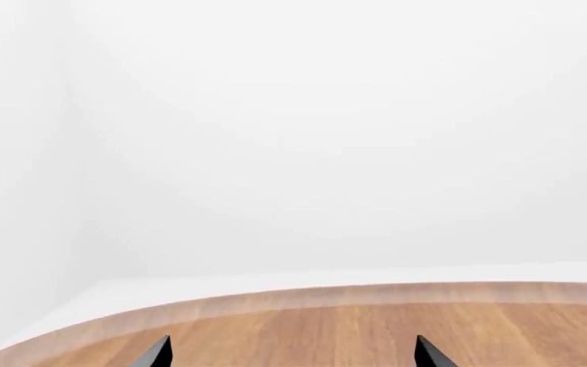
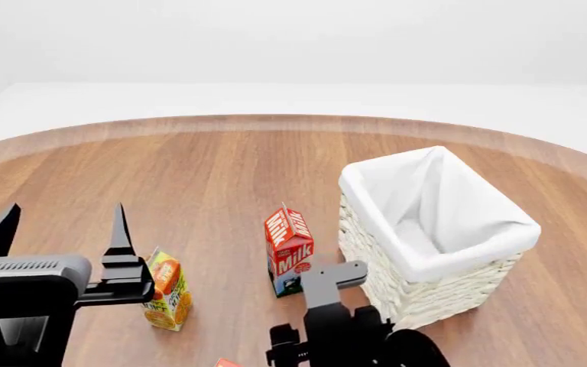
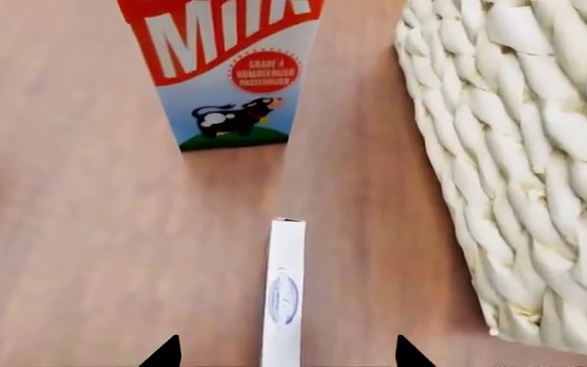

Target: Pick up the cream cheese box and the butter, and put them in the basket.

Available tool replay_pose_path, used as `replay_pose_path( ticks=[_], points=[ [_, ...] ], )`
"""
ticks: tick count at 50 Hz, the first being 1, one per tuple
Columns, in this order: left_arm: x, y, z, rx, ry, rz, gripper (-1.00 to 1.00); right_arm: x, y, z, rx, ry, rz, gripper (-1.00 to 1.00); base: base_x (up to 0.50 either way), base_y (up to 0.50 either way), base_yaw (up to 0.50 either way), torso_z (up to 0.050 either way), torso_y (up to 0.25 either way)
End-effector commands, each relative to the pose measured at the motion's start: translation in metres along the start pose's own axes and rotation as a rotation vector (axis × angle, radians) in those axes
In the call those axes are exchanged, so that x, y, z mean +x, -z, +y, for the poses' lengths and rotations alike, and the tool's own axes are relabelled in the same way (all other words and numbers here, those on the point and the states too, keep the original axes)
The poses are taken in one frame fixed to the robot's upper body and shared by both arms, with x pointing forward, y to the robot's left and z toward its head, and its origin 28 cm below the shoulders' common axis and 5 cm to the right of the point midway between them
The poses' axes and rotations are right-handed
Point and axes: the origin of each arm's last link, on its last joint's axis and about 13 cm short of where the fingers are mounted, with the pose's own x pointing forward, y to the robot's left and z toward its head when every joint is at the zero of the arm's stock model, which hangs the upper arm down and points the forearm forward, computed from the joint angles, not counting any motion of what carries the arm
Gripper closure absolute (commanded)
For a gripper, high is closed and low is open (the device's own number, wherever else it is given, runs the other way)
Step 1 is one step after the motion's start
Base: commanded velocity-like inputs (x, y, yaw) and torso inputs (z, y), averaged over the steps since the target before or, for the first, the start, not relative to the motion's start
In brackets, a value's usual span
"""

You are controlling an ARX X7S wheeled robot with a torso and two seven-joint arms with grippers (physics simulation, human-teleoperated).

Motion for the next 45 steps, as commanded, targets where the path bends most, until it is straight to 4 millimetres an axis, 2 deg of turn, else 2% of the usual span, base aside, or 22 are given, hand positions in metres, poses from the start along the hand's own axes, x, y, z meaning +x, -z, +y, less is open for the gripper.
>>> replay_pose_path(
  ticks=[1,45],
  points=[
    [0.000,0.000,0.000,-0.001,0.001,-0.002,-1.00,0.007,0.004,0.001,-0.003,0.005,0.015,-1.00,0.00,0.00,0.00,0.000,0.000],
    [0.000,-0.001,-0.001,0.000,0.007,-0.003,-1.00,0.026,0.013,0.004,-0.031,0.011,0.055,-1.00,0.00,0.00,0.00,0.000,0.000]
  ],
)
